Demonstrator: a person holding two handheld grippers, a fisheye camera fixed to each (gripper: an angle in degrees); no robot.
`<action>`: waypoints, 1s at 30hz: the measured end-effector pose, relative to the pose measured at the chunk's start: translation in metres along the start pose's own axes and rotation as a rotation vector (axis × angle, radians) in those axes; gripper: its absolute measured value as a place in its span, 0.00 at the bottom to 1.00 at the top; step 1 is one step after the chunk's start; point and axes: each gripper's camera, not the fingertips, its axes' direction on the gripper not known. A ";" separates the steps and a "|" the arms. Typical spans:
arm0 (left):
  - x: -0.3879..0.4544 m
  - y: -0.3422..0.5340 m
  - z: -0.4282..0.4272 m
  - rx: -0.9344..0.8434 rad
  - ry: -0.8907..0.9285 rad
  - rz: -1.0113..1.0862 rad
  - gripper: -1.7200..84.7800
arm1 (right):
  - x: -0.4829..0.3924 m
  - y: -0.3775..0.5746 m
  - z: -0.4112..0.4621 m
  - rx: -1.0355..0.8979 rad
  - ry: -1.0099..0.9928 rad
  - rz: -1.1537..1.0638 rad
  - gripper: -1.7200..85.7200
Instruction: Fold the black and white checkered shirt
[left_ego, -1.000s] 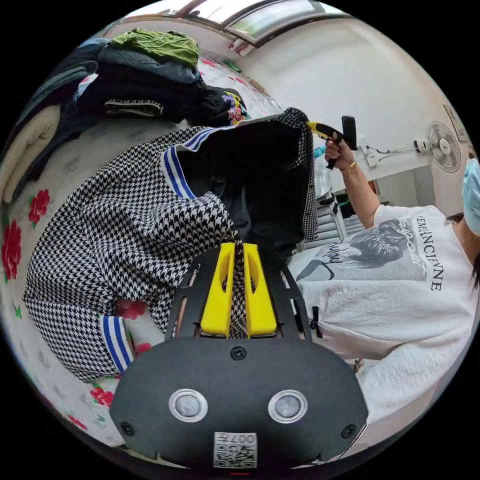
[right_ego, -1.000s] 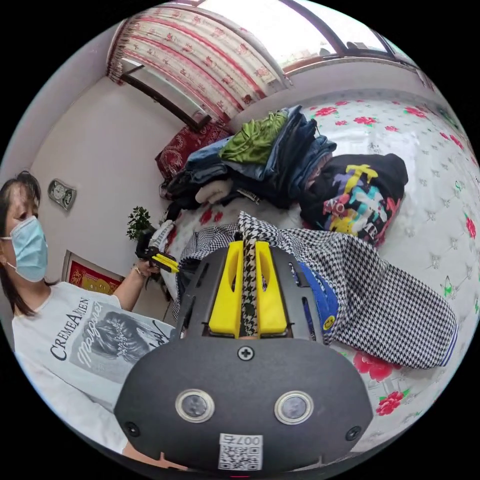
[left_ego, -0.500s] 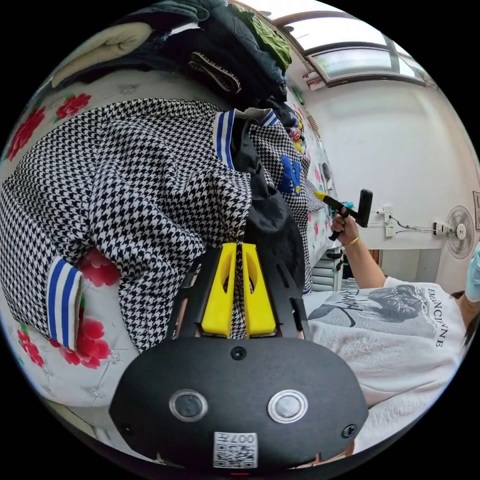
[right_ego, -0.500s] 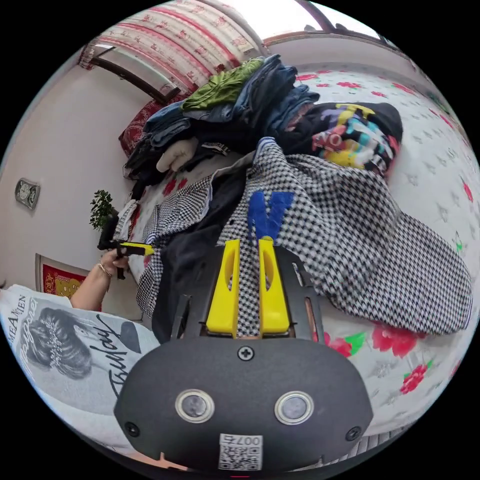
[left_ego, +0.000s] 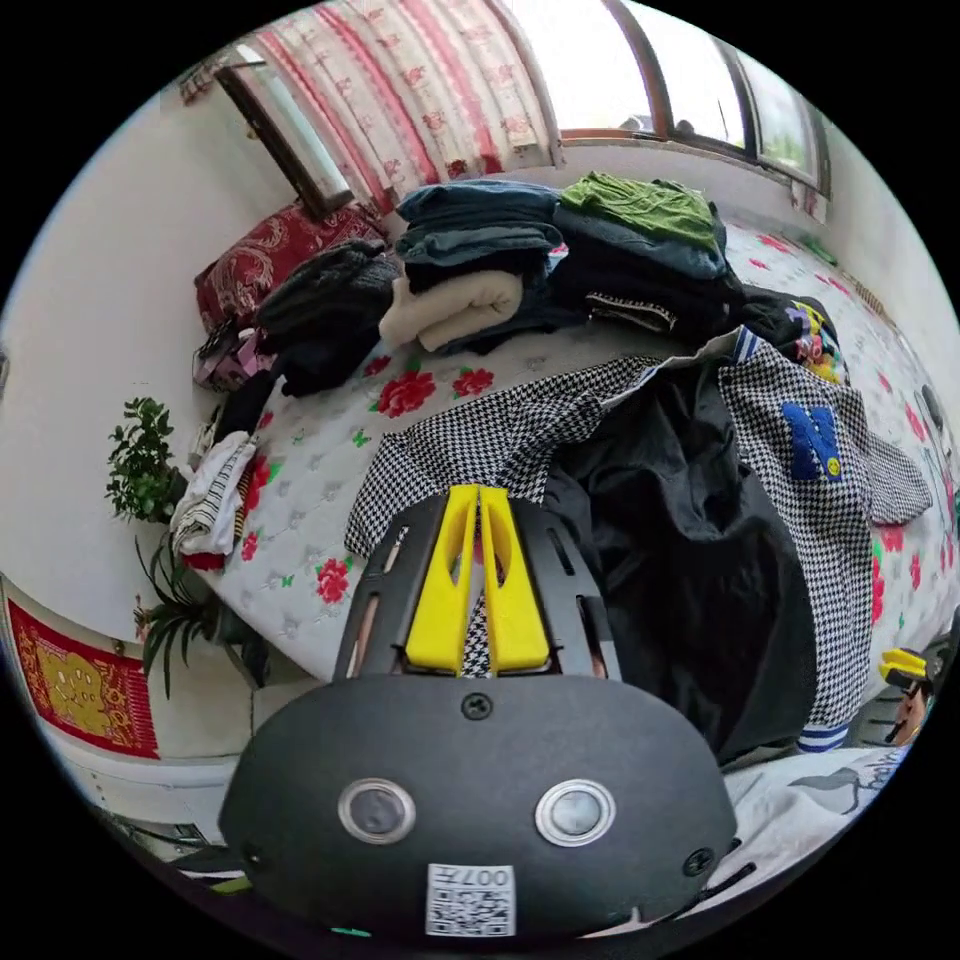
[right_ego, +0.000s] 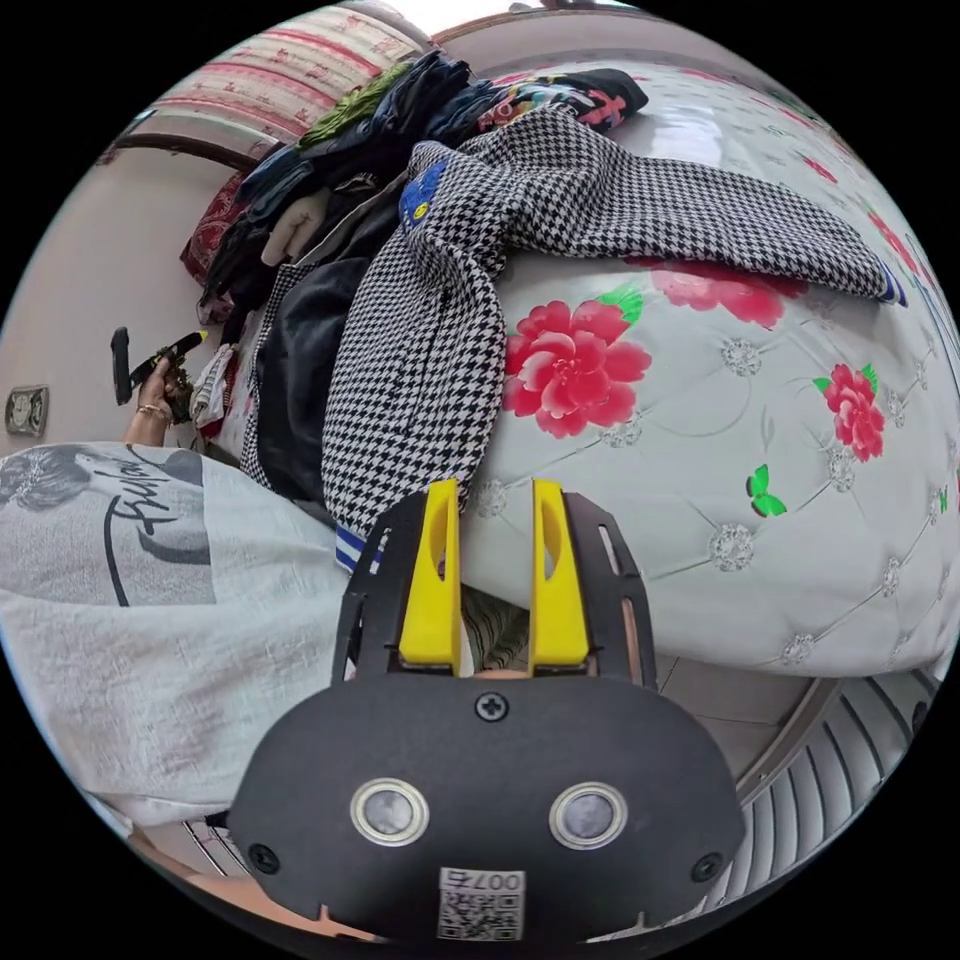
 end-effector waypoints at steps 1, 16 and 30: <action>0.012 0.006 -0.006 0.016 0.045 0.031 0.01 | -0.003 0.008 0.001 -0.006 0.002 -0.025 0.13; 0.231 0.154 0.055 -0.414 0.624 0.595 0.01 | 0.001 0.029 0.015 -0.034 -0.182 -0.075 0.03; 0.203 0.209 0.040 -0.391 0.810 0.547 0.01 | -0.082 0.080 -0.096 0.148 0.100 -0.363 0.11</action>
